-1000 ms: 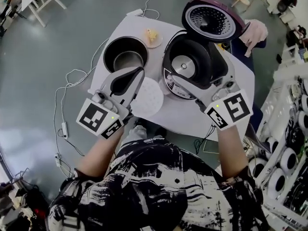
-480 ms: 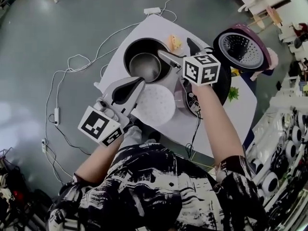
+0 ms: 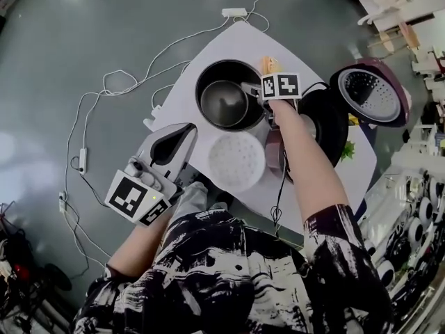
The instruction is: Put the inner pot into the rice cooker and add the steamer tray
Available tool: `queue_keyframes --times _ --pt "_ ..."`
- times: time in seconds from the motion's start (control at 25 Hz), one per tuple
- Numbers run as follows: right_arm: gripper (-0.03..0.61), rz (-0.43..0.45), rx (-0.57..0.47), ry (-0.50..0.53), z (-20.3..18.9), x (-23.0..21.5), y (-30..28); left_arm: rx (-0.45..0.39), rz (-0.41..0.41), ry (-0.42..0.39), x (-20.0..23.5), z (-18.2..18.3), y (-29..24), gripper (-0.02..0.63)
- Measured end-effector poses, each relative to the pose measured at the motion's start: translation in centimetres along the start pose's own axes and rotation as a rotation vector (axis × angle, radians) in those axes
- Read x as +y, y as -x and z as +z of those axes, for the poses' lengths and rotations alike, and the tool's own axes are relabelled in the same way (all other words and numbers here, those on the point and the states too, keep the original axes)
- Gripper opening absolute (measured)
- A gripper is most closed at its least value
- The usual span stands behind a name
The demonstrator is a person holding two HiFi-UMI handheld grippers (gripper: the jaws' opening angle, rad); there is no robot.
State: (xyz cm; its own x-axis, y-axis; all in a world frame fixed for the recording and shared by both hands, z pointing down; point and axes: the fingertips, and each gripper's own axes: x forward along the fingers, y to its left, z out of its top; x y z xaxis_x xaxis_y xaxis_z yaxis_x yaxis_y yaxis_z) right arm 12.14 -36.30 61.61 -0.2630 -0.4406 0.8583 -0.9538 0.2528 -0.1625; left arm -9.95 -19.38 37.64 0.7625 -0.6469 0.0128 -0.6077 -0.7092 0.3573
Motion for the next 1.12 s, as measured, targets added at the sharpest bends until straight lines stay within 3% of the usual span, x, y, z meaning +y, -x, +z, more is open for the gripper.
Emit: queue_keyframes --times 0.04,0.08,0.2,0.32,0.44,0.56,0.68,1.12 --pt "0.527 -0.003 0.035 -0.014 -0.7 -0.4 -0.6 0.0 0.009 0.002 0.4 0.0 0.2 0.005" --pt "0.474 -0.008 0.064 -0.027 -1.3 -0.8 -1.1 0.001 0.017 0.003 0.8 0.0 0.4 0.005" --pt "0.265 -0.025 0.128 -0.045 -2.7 -1.6 -2.0 0.003 0.036 0.007 1.7 0.0 0.9 0.005" --pt "0.183 -0.033 0.197 -0.027 -3.7 -1.7 -2.9 0.005 0.048 0.009 2.3 0.1 1.2 0.005" --pt "0.026 -0.072 0.262 -0.005 -4.8 -2.1 -3.4 0.007 0.05 0.009 2.5 0.2 1.3 0.005" --pt "0.008 -0.089 0.301 0.022 -5.4 -2.1 -3.9 0.009 0.051 0.012 2.6 0.1 1.4 0.005" --pt "0.002 -0.086 0.308 -0.02 -5.4 -2.0 -3.8 0.011 0.049 0.012 2.6 0.1 1.4 0.005" --pt "0.005 -0.017 0.236 -0.133 -4.0 -1.4 -1.0 -0.001 0.001 -0.001 1.2 1.0 0.2 0.005"
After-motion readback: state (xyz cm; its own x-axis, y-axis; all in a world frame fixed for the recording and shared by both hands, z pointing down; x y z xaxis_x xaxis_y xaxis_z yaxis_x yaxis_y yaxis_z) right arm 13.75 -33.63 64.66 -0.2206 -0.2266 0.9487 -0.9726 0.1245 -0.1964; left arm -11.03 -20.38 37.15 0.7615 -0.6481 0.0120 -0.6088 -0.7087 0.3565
